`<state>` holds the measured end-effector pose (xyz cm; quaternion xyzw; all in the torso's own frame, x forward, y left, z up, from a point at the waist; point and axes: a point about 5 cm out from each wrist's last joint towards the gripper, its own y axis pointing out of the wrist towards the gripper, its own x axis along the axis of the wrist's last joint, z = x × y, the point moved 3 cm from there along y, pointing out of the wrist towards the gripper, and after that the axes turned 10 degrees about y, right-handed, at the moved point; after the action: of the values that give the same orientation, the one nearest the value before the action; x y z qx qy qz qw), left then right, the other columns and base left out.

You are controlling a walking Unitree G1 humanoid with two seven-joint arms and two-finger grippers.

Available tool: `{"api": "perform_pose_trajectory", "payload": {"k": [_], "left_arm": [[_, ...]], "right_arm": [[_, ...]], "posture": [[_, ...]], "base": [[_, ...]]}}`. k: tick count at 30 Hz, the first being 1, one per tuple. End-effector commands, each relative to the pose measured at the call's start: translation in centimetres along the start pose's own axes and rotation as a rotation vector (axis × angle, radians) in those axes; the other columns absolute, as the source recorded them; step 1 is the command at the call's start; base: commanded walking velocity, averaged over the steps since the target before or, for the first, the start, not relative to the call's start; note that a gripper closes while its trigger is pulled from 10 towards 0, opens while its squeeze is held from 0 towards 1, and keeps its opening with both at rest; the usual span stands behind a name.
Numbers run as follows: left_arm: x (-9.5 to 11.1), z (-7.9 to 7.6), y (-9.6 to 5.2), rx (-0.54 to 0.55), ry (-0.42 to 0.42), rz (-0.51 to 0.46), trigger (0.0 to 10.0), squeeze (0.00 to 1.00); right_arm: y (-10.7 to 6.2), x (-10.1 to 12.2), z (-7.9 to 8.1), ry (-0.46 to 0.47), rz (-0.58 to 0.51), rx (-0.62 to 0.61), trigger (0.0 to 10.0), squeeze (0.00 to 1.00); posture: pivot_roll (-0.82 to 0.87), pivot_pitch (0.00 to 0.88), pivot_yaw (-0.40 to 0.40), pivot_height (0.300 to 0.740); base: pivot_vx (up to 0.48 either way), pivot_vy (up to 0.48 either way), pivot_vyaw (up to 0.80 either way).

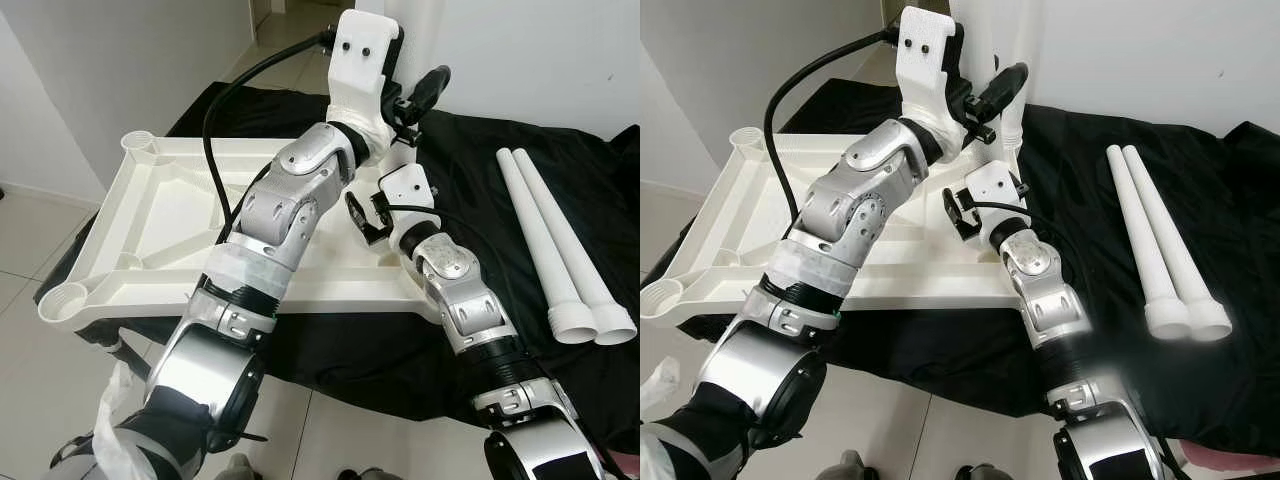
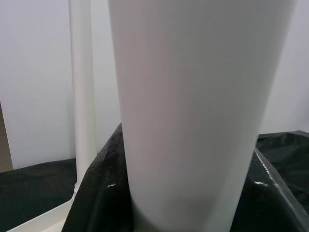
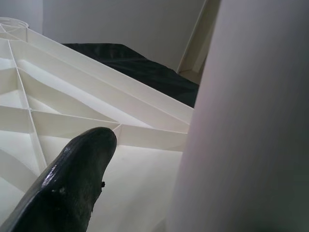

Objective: Building children table

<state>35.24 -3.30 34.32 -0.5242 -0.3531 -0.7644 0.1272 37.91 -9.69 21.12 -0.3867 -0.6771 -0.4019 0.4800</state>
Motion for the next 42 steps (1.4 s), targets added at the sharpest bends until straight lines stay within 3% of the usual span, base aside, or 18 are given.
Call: {"api": "perform_pose_trajectory", "payload": {"k": [1,2,3,21,22,24,25,31,32,33,34,42], "left_arm": [[0.6,-0.2,0.1,0.01,0.018,-0.015,10.0,0.0],[0.6,-0.2,0.1,0.01,0.018,-0.015,10.0,0.0],[0.6,-0.3,0.2,0.01,0.022,-0.013,10.0,0.0],[1.1,-0.6,0.3,0.002,0.038,-0.025,10.0,0.0],[1.2,-0.6,0.3,-0.003,0.04,-0.032,10.0,0.0],[1.2,-0.6,0.3,-0.003,0.04,-0.032,10.0,0.0],[1.3,-0.7,0.3,-0.015,0.015,-0.042,10.0,1.0],[1.6,-0.9,0.0,-0.036,0.015,-0.058,10.0,1.0],[1.6,-1.1,0.0,-0.043,0.029,-0.063,10.0,0.72],[1.6,-1.1,0.0,-0.043,0.029,-0.063,10.0,0.72],[1.7,-1.2,-0.1,-0.047,0.037,-0.069,10.0,0.0],[2.3,-1.1,-0.4,-0.04,0.02,-0.105,10.0,0.0]], "right_arm": [[0.2,-0.1,0.0,0.005,0.001,-0.003,7.7,0.0],[0.2,-0.1,0.0,0.005,0.001,-0.003,7.7,0.0],[0.1,-0.3,0.0,0.035,0.006,-0.017,0.0,0.0],[0.0,-0.5,-1.0,0.13,0.001,-0.115,0.0,0.0],[0.0,-0.5,-1.2,0.135,0.001,-0.136,9.6,0.0],[0.0,-0.5,-1.2,0.135,0.001,-0.136,9.6,0.0],[0.0,-0.5,-1.3,0.153,0.001,-0.158,10.0,0.0],[-0.1,-0.4,-1.9,0.2,-0.001,-0.212,10.0,0.0],[-0.1,-0.4,-2.1,0.209,-0.002,-0.228,10.0,0.0],[-0.1,-0.4,-2.1,0.209,-0.002,-0.228,10.0,0.0],[-0.2,-0.5,-2.3,0.22,0.0,-0.246,10.0,0.0],[-0.7,-0.3,-4.3,0.27,-0.013,-0.352,10.0,0.0]], "posture": [[-0.03,0.037,-0.027,0.74],[-0.03,0.037,-0.027,0.74],[-0.03,0.04,-0.027,0.74],[-0.02,0.056,-0.015,0.74],[-0.02,0.061,-0.014,0.74],[-0.02,0.061,-0.014,0.74],[-0.02,0.069,-0.012,0.74],[-0.02,0.081,-0.013,0.74],[-0.02,0.083,-0.014,0.74],[-0.02,0.083,-0.014,0.74],[-0.02,0.083,-0.017,0.74],[-0.03,0.083,-0.02,0.74]], "base": [[0.0,0.0,0.0],[0.0,0.0,0.0],[0.0,0.0,0.0],[0.0,0.0,0.0],[0.0,0.0,0.0],[0.0,0.0,0.0],[0.0,0.0,0.0],[0.0,0.0,0.0],[0.0,0.0,0.0],[0.0,0.0,0.0],[0.0,0.0,0.0],[0.0,0.0,0.0]]}}
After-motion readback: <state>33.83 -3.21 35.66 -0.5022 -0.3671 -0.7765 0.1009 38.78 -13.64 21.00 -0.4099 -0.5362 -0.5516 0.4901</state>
